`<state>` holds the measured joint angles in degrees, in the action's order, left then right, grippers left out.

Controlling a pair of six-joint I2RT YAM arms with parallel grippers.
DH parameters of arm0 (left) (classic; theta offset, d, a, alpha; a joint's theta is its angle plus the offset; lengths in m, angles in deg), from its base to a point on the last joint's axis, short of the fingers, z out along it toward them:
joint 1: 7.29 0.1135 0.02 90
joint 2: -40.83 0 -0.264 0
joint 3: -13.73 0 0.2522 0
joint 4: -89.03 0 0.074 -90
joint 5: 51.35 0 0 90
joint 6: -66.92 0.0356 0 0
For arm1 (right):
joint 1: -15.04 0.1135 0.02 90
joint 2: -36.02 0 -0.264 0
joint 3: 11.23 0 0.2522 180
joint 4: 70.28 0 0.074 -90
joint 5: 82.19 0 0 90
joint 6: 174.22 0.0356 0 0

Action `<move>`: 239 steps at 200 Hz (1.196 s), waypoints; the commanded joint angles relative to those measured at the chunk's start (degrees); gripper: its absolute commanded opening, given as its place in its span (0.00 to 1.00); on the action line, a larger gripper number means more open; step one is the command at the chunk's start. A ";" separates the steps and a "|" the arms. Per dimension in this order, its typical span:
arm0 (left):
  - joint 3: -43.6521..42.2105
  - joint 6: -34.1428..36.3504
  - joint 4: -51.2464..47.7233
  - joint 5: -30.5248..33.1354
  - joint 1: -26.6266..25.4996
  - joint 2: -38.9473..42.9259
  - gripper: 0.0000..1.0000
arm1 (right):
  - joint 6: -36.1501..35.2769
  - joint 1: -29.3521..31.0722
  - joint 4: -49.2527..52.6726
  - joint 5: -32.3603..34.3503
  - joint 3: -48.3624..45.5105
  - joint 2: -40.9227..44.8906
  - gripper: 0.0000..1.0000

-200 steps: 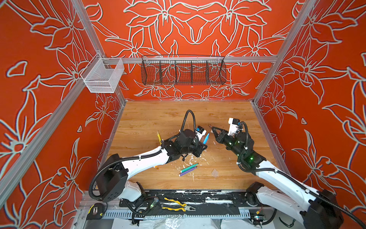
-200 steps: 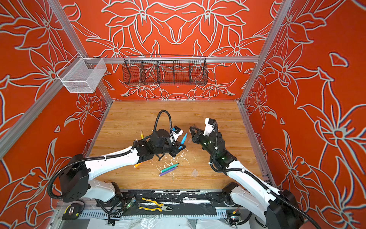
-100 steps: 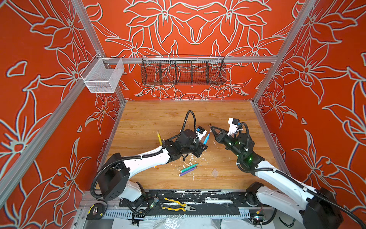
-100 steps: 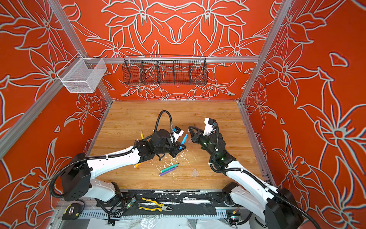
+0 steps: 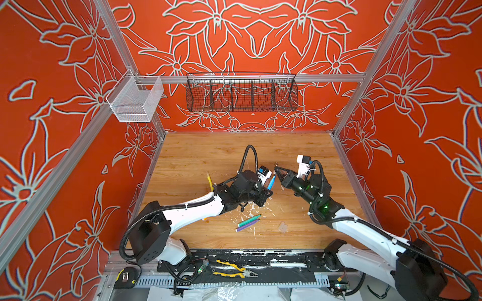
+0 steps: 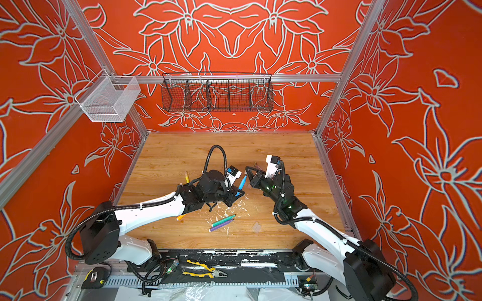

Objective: Insert the pens into the pen caps
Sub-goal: 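Lower the pen cap onto the blue marker tip with the right gripper, then push the cap down onto the blue marker and open the right gripper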

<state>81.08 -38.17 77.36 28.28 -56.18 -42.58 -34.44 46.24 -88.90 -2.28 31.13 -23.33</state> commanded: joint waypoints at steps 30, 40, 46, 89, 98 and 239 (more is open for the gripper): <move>1.79 -0.94 -0.06 2.29 -0.18 -0.89 0.00 | 0.94 -0.17 -3.37 -2.22 -1.53 -0.19 0.00; 1.76 -1.06 0.02 2.22 -0.08 -0.94 0.00 | 0.94 -0.15 -3.30 -2.22 -1.53 -0.26 0.00; 1.75 -1.24 0.10 2.20 0.00 -0.84 0.00 | 0.97 -0.13 -3.24 -2.22 -1.61 -0.25 0.00; 0.46 -1.61 1.54 1.07 0.53 0.07 0.00 | 0.79 -0.11 -3.19 -2.60 -1.62 -0.18 0.00; 0.14 -1.69 1.98 0.72 0.63 0.37 0.00 | 0.72 -0.08 -3.70 -3.26 -1.77 -0.55 0.00; -6.42 -3.45 8.43 1.93 3.79 6.05 0.00 | 0.39 8.59 -8.27 0.11 -2.86 -5.57 0.00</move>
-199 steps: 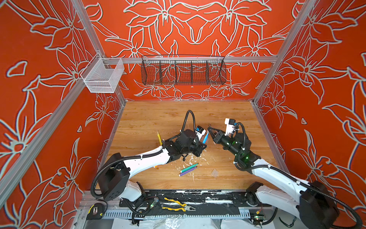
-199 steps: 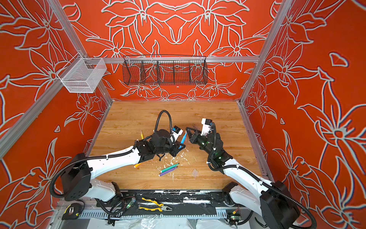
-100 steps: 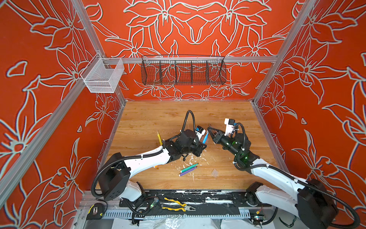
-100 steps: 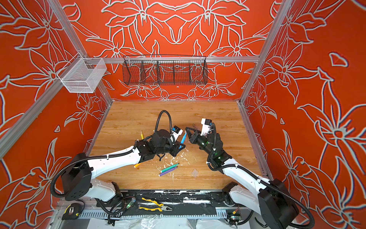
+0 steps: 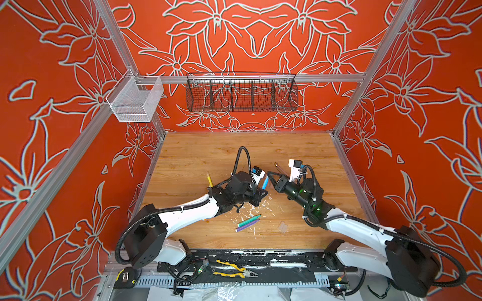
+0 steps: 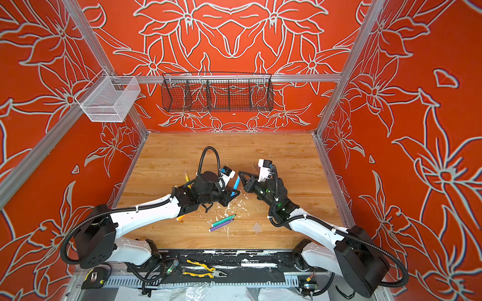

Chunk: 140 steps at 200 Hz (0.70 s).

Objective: Insert the pens into the pen caps
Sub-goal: 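Push the cap down onto the blue marker and open the right gripper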

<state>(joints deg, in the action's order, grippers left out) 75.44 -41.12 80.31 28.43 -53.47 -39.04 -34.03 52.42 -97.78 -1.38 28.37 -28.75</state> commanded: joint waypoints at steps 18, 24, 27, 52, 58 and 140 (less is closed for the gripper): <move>-1.10 -0.05 5.68 2.11 1.17 3.04 0.00 | -0.06 3.34 1.26 -0.10 0.08 0.06 0.05; -1.10 -0.02 5.60 2.41 1.09 3.04 0.00 | 0.00 3.52 1.22 0.03 0.08 0.16 0.07; -1.10 -0.06 5.53 2.63 1.16 3.06 0.00 | -0.03 3.59 1.20 -0.04 0.08 0.22 0.08; -0.91 0.11 5.30 3.01 1.15 2.72 0.00 | -0.66 4.16 1.26 -0.33 0.17 0.91 0.19; -0.83 0.07 5.10 3.01 1.17 2.69 0.00 | -0.85 4.33 1.26 -0.42 0.17 1.16 0.24; -0.35 1.15 4.55 2.03 1.11 2.60 0.00 | -3.03 4.32 11.20 8.80 -0.62 10.93 0.60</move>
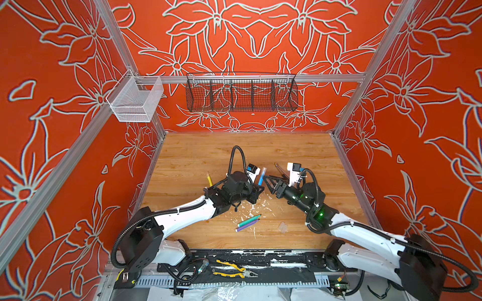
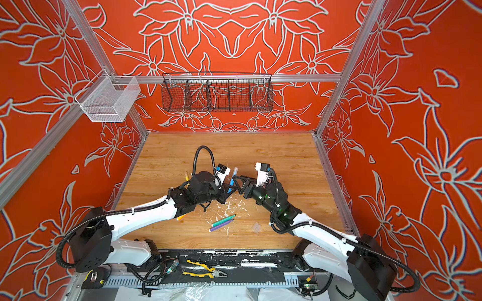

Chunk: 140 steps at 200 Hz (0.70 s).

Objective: Insert the pens into the pen caps
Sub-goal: 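Push the cap down onto the blue marker and open the right gripper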

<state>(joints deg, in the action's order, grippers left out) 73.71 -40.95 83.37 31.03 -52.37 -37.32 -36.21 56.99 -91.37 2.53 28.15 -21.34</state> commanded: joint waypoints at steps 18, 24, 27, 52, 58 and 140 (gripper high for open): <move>1.42 1.73 1.64 -2.03 -0.09 0.84 0.00 | -1.09 -0.86 6.99 6.53 -0.51 5.56 0.61; 1.52 2.06 1.61 -2.42 -0.22 0.90 0.00 | -1.16 -1.13 7.96 6.79 -0.29 6.07 0.61; 1.56 2.18 1.63 -2.55 -0.33 0.93 0.00 | -1.14 -1.33 8.44 6.77 -0.15 6.30 0.61; 1.99 3.42 1.23 -2.48 -1.44 0.81 0.00 | -1.31 -2.64 11.19 6.34 1.04 7.71 0.61; 2.16 3.75 1.07 -2.49 -1.73 0.73 0.00 | -1.32 -2.99 11.57 6.33 1.13 7.95 0.61; 4.12 5.48 -0.23 -3.46 -4.27 -1.09 0.00 | -2.56 -6.77 18.10 6.29 3.80 9.86 0.64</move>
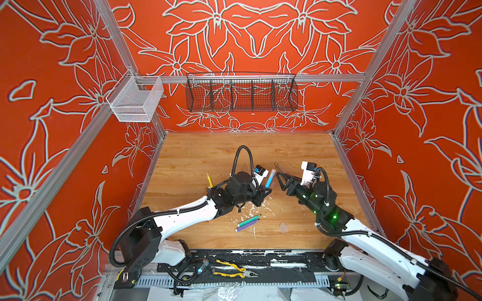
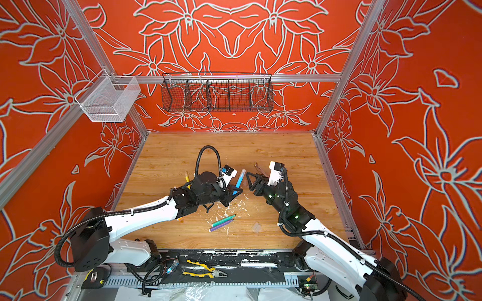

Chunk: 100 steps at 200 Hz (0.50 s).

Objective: Insert the pens into the pen caps
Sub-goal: 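Push the cap down onto the blue marker and open the right gripper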

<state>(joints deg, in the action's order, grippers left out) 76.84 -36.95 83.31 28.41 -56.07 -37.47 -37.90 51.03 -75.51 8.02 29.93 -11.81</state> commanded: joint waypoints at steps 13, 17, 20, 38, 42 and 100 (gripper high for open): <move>1.21 1.72 -0.43 -0.81 -0.78 -1.02 0.00 | -0.80 -1.16 2.55 0.44 2.38 -0.18 0.64; 1.31 1.82 -0.47 -0.82 -0.88 -0.98 0.00 | -0.73 -1.29 2.55 0.21 2.47 -0.36 0.64; 1.29 1.85 -0.55 -0.83 -0.95 -0.98 0.00 | -0.78 -1.32 2.55 0.06 2.55 -0.48 0.64; 1.70 2.11 -0.74 -0.66 -1.27 -1.46 0.00 | -0.71 -1.62 2.55 -0.87 3.02 -1.43 0.64; 1.65 2.17 -0.83 -0.66 -1.40 -1.56 0.00 | -0.71 -1.69 2.55 -1.09 3.21 -1.68 0.64; 2.65 3.15 -1.62 0.08 -2.71 -2.39 0.00 | -0.45 -2.41 2.72 -3.45 4.41 -3.43 0.62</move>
<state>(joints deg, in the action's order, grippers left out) 78.19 -35.29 82.39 28.41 -57.99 -39.20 -38.53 49.04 -72.51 6.49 31.89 -15.11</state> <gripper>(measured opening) 0.145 0.626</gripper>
